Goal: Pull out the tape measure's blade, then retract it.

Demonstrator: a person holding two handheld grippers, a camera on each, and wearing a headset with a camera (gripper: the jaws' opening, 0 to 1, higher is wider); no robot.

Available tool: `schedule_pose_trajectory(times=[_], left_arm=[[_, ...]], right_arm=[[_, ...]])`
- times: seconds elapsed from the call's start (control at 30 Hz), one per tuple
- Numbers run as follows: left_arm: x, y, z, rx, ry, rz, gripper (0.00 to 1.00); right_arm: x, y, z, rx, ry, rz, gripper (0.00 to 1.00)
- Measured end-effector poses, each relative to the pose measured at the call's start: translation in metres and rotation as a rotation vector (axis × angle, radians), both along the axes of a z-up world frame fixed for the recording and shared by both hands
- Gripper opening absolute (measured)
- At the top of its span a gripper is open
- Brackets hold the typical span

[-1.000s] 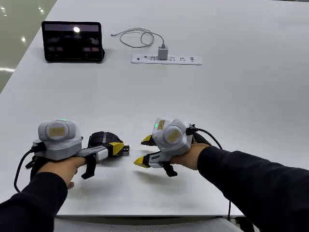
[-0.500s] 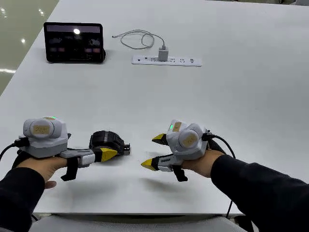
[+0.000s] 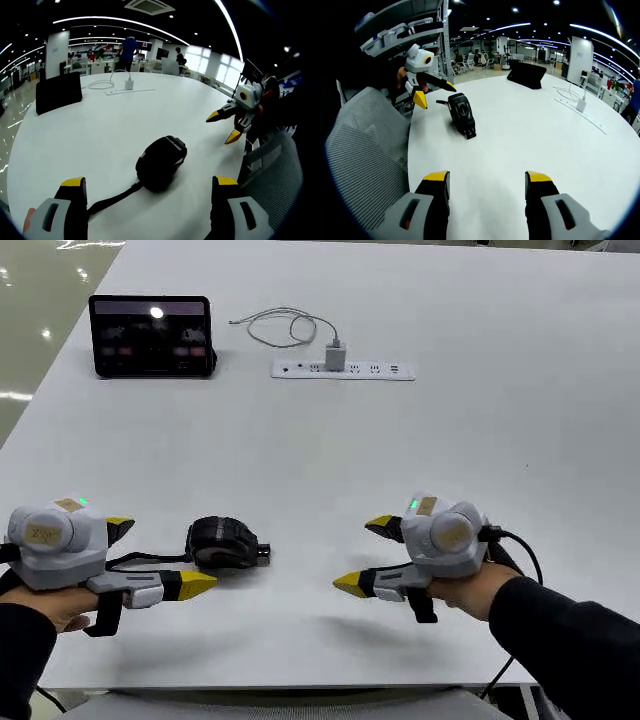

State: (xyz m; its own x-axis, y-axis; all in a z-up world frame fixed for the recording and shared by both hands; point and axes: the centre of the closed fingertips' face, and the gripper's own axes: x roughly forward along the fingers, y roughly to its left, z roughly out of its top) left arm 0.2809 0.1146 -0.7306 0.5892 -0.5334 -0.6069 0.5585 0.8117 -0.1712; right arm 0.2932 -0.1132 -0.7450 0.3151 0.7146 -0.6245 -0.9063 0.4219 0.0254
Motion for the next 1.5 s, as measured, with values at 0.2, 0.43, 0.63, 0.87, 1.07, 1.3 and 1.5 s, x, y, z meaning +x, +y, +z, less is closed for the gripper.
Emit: schedule_pose_trajectory(times=[0.2,0.43,0.63,0.87,1.07,1.3,1.5], left_arm=[[-0.009,0.001,-0.005,0.001,0.016,-0.036,1.00],[-0.011,0.010,0.001,-0.004,-0.001,-0.039,1.00],[-0.014,0.017,0.004,-0.002,-0.004,-0.034,1.00],[-0.022,0.019,0.003,-0.001,-0.004,-0.046,1.00],[-0.030,0.028,-0.004,0.017,-0.007,-0.045,1.00],[-0.032,0.040,-0.002,0.019,-0.004,-0.006,1.00],[-0.035,0.042,-0.001,0.013,0.010,0.002,1.00]], right_arm=[[-0.007,-0.036,-0.001,-0.007,-0.011,-0.061,0.62],[-0.019,-0.074,0.004,0.027,0.014,-0.132,0.71],[-0.023,-0.105,0.007,0.021,0.017,-0.194,0.77],[-0.029,-0.131,0.000,-0.002,0.027,-0.253,0.82],[-0.034,-0.140,-0.001,0.014,0.029,-0.263,0.89],[-0.036,-0.149,-0.001,0.014,0.024,-0.256,0.98],[-0.032,-0.151,0.000,0.025,0.028,-0.285,1.00]])
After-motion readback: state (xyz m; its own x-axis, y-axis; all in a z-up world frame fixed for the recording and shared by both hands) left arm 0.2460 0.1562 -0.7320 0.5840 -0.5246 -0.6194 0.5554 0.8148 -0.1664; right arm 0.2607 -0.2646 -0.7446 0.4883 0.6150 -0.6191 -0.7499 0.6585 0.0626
